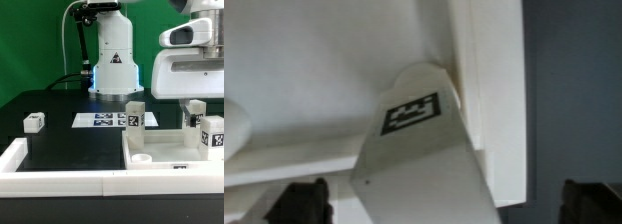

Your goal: Assemble square table

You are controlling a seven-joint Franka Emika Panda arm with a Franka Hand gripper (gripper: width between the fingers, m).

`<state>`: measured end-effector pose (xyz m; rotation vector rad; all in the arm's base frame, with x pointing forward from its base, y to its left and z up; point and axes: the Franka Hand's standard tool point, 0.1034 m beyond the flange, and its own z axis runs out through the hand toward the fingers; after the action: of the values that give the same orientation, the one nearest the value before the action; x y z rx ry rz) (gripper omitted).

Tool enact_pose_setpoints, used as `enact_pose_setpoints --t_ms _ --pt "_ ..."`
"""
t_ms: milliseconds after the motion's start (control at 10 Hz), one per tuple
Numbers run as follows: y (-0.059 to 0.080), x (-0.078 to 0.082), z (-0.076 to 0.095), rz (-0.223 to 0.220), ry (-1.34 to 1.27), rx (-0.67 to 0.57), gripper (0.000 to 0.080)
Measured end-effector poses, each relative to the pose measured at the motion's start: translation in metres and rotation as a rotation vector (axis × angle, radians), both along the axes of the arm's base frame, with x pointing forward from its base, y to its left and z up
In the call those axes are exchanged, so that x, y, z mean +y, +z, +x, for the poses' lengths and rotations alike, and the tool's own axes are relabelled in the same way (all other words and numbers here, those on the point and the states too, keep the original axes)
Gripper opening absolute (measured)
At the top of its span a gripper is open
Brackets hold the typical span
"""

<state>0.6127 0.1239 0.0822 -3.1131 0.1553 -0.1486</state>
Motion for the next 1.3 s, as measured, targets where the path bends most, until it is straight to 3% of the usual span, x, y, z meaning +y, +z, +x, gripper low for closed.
enact_pose_setpoints --t_ms 400,500,600,700,800,1100,1300 --pt "-0.001 -0.002 0.000 -0.019 0.153 -0.002 0.0649" --pt "-0.001 -0.002 0.000 -0.020 0.151 -0.002 0.0515" --pt "-0.001 -0.002 0.000 -0.020 0.151 -0.002 0.0515" --pt "-0.001 -0.002 0.000 -0.020 0.150 -0.002 0.0376" --pt "-0.001 -0.002 0.000 -0.019 0.144 -0.002 0.0289" --pt "-0.001 -0.003 0.000 -0.011 0.082 -0.001 0.0289" --pt "-0.001 -0.011 0.001 0.008 -0.137 0.000 0.0289"
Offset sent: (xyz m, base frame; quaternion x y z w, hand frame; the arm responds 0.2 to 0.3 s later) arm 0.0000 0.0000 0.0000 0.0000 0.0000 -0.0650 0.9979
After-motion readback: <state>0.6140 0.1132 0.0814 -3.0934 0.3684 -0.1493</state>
